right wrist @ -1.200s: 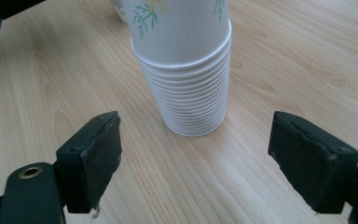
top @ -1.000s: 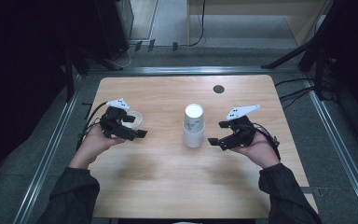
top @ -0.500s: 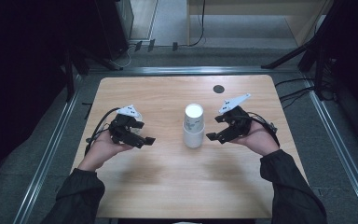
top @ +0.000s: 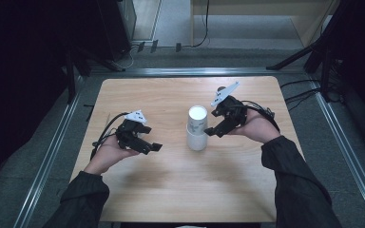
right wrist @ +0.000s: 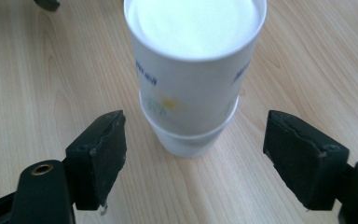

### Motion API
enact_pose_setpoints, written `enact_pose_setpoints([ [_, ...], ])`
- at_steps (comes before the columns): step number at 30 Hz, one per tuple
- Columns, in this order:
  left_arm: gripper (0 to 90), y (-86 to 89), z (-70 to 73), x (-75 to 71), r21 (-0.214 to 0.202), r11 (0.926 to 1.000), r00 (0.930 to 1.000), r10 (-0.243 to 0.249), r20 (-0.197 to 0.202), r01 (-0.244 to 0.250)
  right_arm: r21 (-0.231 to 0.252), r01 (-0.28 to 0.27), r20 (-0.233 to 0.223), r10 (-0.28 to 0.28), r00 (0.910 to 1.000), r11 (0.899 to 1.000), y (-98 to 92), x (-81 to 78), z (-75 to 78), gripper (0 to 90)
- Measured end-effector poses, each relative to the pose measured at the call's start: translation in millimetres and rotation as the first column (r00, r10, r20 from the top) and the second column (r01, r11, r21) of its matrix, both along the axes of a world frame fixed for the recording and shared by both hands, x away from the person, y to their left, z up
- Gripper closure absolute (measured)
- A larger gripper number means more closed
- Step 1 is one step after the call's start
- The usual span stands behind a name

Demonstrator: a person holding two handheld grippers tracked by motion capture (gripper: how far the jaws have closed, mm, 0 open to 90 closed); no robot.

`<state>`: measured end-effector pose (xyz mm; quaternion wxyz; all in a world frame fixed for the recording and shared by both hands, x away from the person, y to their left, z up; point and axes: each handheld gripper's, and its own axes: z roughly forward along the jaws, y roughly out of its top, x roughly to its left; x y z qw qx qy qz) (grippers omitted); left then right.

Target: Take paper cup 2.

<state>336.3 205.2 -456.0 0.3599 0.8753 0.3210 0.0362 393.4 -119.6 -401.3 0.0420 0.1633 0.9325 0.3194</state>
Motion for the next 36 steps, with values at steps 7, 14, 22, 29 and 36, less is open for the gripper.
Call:
enact_pose_setpoints([
  [7,12.4,-4.6,-2.9,-1.8,-0.006,0.999,0.999,-0.044,-0.001,0.044,-0.027,-0.04,-0.009,0.04,0.9992,0.999,20.6,9.8,8.6,21.0],
  [14,12.4,-7.6,-3.9,-2.3,0.001,0.9987,0.9987,-0.051,-0.002,0.051,-0.062,-0.049,-0.033,0.047,0.9983,0.997,38.1,16.9,14.1,21.8],
  [22,12.4,-8.1,-4.0,-2.7,0.005,0.9985,0.9986,-0.054,-0.002,0.054,-0.086,-0.058,-0.032,0.055,0.998,0.995,43.9,17.4,17.8,32.1],
  [29,12.5,-5.9,-4.0,-2.0,0.002,0.9989,0.9989,-0.047,-0.003,0.047,-0.101,-0.058,-0.03,0.056,0.998,0.993,44.4,17.1,22.8,32.8],
  [36,12.5,-6.1,-3.0,-2.4,-0.008,0.9983,0.9984,-0.057,-0.007,0.057,-0.104,-0.031,-0.05,0.026,0.9984,0.994,43.5,16.0,33.8,33.1],
])
